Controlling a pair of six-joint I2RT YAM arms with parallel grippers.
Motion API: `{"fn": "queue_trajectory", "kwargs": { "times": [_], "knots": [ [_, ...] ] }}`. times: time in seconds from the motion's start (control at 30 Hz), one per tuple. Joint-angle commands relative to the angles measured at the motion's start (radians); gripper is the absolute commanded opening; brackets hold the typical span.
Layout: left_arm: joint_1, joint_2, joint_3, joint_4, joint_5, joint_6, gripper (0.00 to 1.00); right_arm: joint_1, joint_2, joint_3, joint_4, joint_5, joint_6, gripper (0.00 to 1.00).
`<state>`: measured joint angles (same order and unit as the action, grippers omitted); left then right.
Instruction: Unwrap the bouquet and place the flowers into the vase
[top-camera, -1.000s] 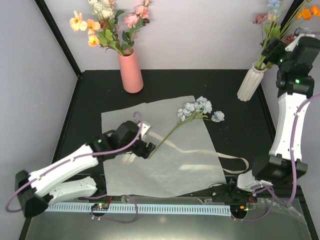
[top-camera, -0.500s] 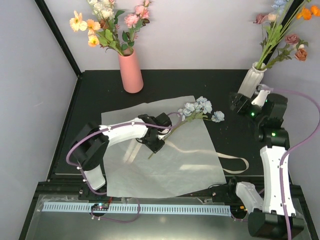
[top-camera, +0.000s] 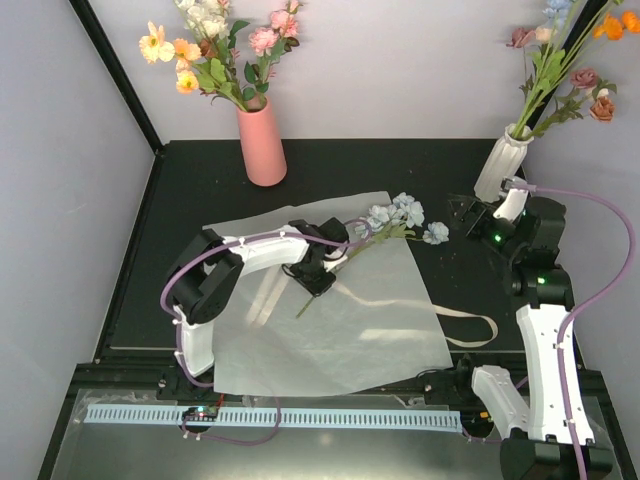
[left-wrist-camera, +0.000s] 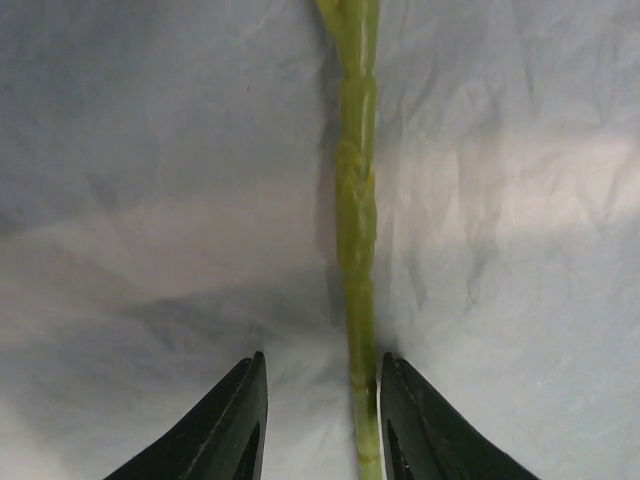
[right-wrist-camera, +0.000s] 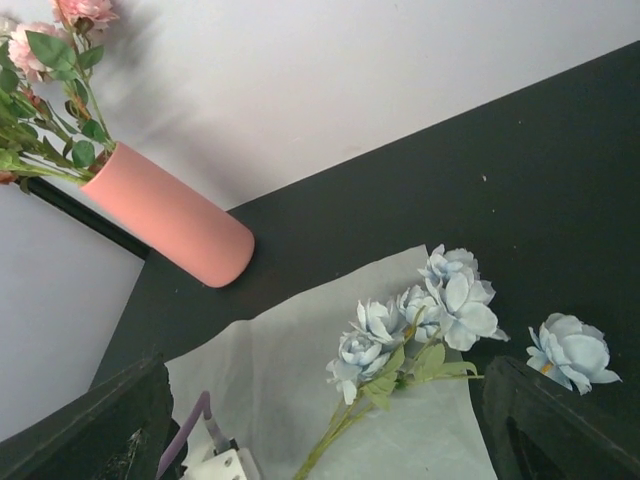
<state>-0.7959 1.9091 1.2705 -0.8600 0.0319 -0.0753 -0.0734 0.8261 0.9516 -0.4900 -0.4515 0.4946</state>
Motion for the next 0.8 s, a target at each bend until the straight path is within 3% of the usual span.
{"fn": "queue_trajectory", "kwargs": {
  "times": [0.0,0.17,0.33,0.53,0.77],
  "knots": [
    [0.007,0.043,0.061,0.016,0.028,0.029,0.31,0.007,-0.012,-0.018,0.024,-0.012,-0.017,0.86],
    [0.007,0.059,0.068,0.020,0.025,0.025,0.20,0.007,-0.007,-0.020,0.025,-0.013,-0.018,0.86],
    [0.008,0.057,0.044,0.044,0.032,0.019,0.02,0.008,-0.014,-0.026,0.022,-0.006,-0.023,0.86],
    [0.014,-0.003,0.023,0.071,0.014,-0.028,0.02,0.007,-0.026,-0.047,0.039,-0.015,-0.014,0.86],
    [0.073,-0.213,-0.026,0.116,0.043,-0.073,0.02,0.049,-0.010,-0.008,0.058,-0.041,0.013,0.86]
  ]
}}
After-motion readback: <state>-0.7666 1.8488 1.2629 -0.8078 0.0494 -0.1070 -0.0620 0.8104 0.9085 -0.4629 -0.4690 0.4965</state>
